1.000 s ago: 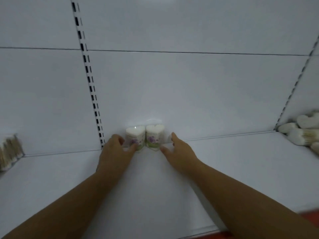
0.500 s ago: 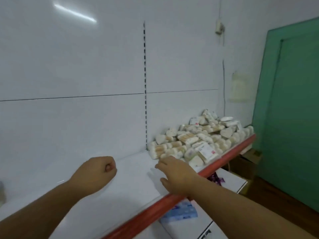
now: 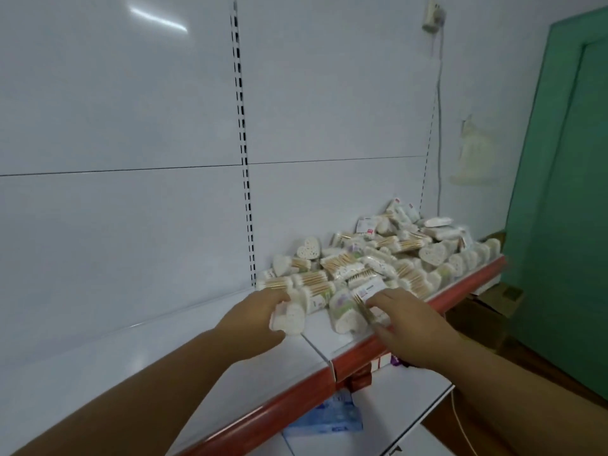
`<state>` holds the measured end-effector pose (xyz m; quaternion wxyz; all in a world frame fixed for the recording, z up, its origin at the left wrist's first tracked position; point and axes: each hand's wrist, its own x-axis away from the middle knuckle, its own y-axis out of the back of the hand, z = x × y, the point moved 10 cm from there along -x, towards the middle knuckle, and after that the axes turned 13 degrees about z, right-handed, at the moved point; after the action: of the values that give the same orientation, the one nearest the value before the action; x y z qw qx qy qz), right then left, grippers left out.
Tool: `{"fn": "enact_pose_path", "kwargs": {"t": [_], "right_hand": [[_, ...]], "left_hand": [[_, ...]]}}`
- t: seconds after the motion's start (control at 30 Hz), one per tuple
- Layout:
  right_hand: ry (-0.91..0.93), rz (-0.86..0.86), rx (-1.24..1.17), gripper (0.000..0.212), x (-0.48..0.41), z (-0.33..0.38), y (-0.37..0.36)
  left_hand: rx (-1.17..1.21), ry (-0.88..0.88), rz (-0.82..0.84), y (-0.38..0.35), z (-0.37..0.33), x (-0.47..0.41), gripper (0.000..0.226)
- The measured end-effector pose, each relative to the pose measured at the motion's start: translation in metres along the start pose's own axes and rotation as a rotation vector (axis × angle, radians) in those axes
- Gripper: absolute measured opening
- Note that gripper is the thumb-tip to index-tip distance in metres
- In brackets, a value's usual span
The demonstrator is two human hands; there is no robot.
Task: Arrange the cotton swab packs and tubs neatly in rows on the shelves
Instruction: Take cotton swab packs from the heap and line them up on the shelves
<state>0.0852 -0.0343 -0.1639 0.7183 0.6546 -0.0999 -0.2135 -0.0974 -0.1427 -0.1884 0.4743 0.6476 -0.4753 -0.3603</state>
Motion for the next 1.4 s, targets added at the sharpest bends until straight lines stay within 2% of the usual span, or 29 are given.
{"fn": "enact_pose_path", "kwargs": {"t": [0.1, 0.23, 0.37, 0.47, 0.53, 0.67, 0.77, 0.87, 0.93, 1.0, 1.07, 1.17, 1.27, 1.4], "right_hand": [[0.059, 0.037, 0.007, 0.040, -0.045, 0.017, -0.004], [0.106, 0.095, 0.083, 0.040, -0.102, 0.036, -0.019], [0.164, 0.163, 0.322, 0.034, -0.137, 0.043, -0.041], [0.224, 0.130, 0.360, 0.039, -0.151, 0.040, -0.042], [0.287, 0.128, 0.325, 0.037, -0.159, 0.040, -0.041], [0.509, 0.169, 0.233, 0.022, -0.161, 0.045, -0.039], [0.560, 0.251, 0.044, 0.023, -0.157, 0.056, -0.025], [0.583, 0.326, -0.363, 0.023, -0.162, 0.076, -0.010], [0.641, 0.390, -0.631, 0.020, -0.167, 0.102, -0.004], [0.700, 0.428, -0.754, 0.019, -0.171, 0.134, -0.003], [0.730, 0.500, -0.843, 0.018, -0.172, 0.170, -0.009], [0.731, 0.594, -0.888, 0.016, -0.172, 0.225, -0.032], [0.715, 0.643, -0.954, 0.016, -0.168, 0.283, -0.054], [0.738, 0.577, -0.904, 0.022, -0.157, 0.384, -0.080]], "left_hand": [[0.112, -0.163, -0.007, -0.005, -0.001, -0.017, 0.079], [0.106, -0.062, -0.009, -0.027, 0.011, -0.044, 0.092], [0.259, 0.001, -0.171, -0.026, 0.026, -0.052, 0.081], [0.482, 0.036, -0.203, -0.024, 0.040, -0.047, 0.072], [0.666, 0.086, -0.209, -0.015, 0.051, -0.040, 0.061], [1.302, 0.176, -0.092, -0.012, 0.078, -0.019, 0.041], [1.414, 0.304, -0.154, -0.001, 0.104, 0.012, 0.041], [1.505, 0.401, -0.313, 0.007, 0.122, 0.048, 0.036], [1.527, 0.437, -0.398, 0.009, 0.129, 0.072, 0.041], [1.537, 0.466, -0.471, 0.011, 0.135, 0.099, 0.042], [1.515, 0.505, -0.582, 0.018, 0.144, 0.131, 0.029], [1.376, 0.551, -0.770, 0.038, 0.165, 0.191, 0.021], [1.173, 0.595, -0.881, 0.057, 0.191, 0.262, 0.019], [0.851, 0.771, -1.056, 0.084, 0.243, 0.379, 0.029]]}}
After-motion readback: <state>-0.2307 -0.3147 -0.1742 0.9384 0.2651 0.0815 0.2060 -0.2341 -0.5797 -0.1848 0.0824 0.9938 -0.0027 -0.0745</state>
